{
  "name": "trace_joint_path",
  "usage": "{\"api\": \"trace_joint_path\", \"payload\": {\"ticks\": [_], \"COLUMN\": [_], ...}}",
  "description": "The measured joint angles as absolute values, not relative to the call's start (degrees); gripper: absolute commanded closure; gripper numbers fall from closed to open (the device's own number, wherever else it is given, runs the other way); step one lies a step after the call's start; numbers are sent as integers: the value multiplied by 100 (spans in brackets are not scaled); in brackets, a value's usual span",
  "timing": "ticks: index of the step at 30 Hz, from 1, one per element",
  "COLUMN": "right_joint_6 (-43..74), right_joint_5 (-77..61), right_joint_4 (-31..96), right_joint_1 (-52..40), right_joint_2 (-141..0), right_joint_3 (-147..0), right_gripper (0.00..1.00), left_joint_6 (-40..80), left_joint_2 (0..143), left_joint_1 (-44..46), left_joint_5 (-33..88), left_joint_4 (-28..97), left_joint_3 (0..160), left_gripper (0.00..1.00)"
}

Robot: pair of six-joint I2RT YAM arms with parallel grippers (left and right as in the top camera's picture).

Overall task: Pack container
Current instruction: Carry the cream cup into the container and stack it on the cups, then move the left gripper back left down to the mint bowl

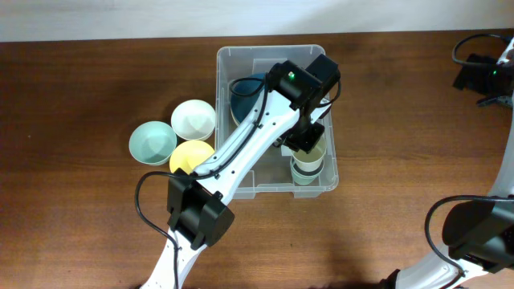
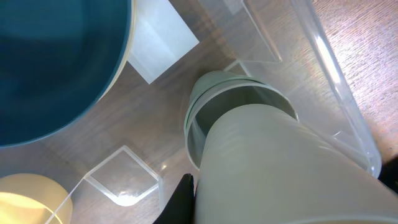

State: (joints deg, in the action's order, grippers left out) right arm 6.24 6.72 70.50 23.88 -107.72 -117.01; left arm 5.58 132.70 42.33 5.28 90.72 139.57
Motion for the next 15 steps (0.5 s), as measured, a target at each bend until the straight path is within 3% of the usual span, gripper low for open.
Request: {"api": "trace_joint_path", "payload": {"ticks": [1,2,4,5,7,10,15], "right_joint_6": [628,626,628,631,631,628,626], "right_joint_5": [672,672,672,672,674,674,672], "right_joint_4": [7050,7050,7050,7050,7050,7050,7050], "right_joint_1": [2388,2386,2388,2388,2388,2388,2388], "right_joint_2": [-10772,-10772,-10772,-10772,-10772,-10772,-10772], "right_joint_3": [-11701,-11701,-11701,-11701,-11701,-11701,-11701], "right_gripper": [1,1,1,1,1,1,1], "left_joint_6": [558,556,545,582,587,598,672], "left_joint_2": [13270,13270,13270,13270,13270,13270,13270], "left_joint_1": [4233,4233,4233,4233,4233,4233,4202], "left_joint_5": [528,528,521,519,506,506,1], "left_joint_4": [9056,9041,9037,9037,9037,9037,9039], "left_joint_3": [13957,13957,13957,13957,13957,13957,13961], "left_gripper": [90,81,55,47,45,53,55]}}
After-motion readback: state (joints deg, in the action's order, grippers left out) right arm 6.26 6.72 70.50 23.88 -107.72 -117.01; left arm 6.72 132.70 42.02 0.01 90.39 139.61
